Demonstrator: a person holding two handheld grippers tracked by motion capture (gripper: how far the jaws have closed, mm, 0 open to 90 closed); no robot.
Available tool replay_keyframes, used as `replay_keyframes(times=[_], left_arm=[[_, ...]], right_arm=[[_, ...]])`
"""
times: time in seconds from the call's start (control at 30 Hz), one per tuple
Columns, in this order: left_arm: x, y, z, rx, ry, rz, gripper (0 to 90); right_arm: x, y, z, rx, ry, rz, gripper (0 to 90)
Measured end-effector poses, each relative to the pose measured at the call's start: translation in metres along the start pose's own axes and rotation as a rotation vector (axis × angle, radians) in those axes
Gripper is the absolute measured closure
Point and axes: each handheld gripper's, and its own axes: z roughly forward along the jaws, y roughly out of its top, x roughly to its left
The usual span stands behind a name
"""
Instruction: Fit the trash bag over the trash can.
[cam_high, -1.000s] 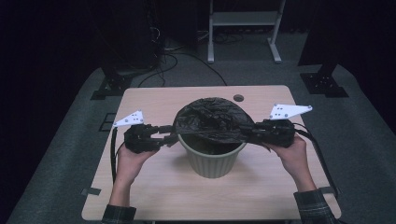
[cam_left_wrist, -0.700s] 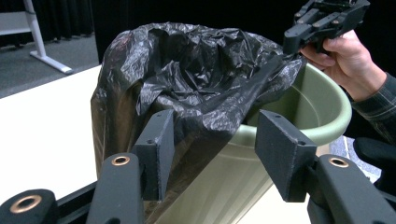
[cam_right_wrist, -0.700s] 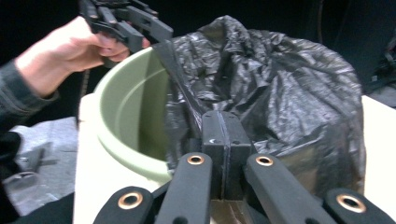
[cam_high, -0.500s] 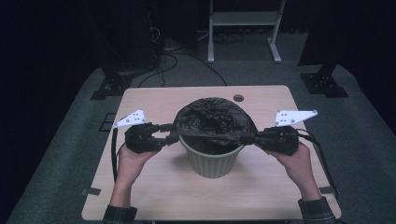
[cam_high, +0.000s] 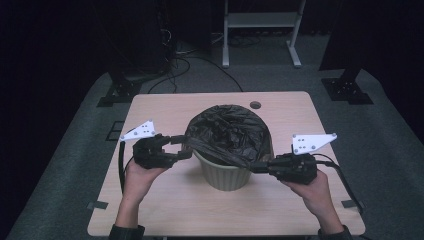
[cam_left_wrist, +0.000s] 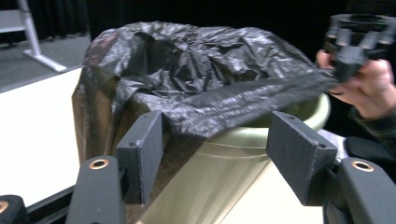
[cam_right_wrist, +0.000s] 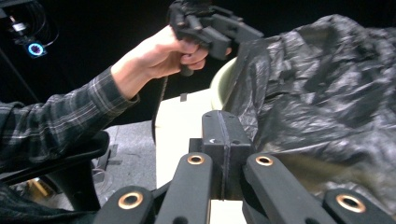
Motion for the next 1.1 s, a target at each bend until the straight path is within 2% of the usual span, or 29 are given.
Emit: replay_keyframes(times=[0.1,0.3,0.37,0.47,0.6,0.63,0.67,0.7,0.87,0.9,0.93,1.03,1.1], left_arm=[[0.004,-0.002,0.001,-0.022,-0.009,-0.028,37.2],[0.005,-0.005,0.000,-0.004,-0.028,-0.026,80.1],[0.005,-0.006,-0.001,-0.009,-0.039,-0.027,88.4],[0.001,-0.007,-0.005,-0.004,-0.058,-0.018,89.6],[-0.007,-0.012,-0.010,0.027,-0.079,-0.019,89.7],[-0.011,-0.018,-0.011,0.054,-0.083,-0.020,89.7],[-0.011,-0.018,-0.011,0.054,-0.083,-0.020,89.7],[-0.013,-0.024,-0.012,0.082,-0.080,-0.027,89.7],[-0.012,-0.038,-0.008,0.120,-0.081,-0.048,89.7],[-0.009,-0.046,-0.004,0.147,-0.072,-0.060,89.7],[-0.009,-0.046,-0.004,0.147,-0.072,-0.060,89.7],[-0.002,-0.059,0.003,0.184,-0.061,-0.082,89.6],[-0.001,-0.062,0.005,0.190,-0.062,-0.090,89.7]], right_arm=[[0.003,-0.002,0.004,0.009,0.000,-0.003,90.0],[0.003,-0.003,0.005,0.002,0.000,0.000,90.0],[0.003,-0.003,0.004,0.004,0.002,0.003,90.0],[0.004,-0.006,0.003,0.009,0.005,0.006,90.0],[0.006,-0.010,0.002,0.037,-0.010,-0.001,90.0],[0.008,-0.013,0.002,0.043,-0.002,0.005,90.0],[0.008,-0.015,0.002,0.050,-0.006,0.003,90.0],[0.009,-0.017,0.002,0.063,-0.016,0.006,90.0],[0.003,-0.034,0.004,0.121,-0.072,0.024,90.0],[0.001,-0.038,0.004,0.130,-0.077,0.034,90.0],[-0.001,-0.042,0.005,0.144,-0.090,0.041,90.0],[-0.008,-0.053,0.004,0.178,-0.131,0.055,90.0],[-0.013,-0.061,0.004,0.190,-0.142,0.078,90.0]])
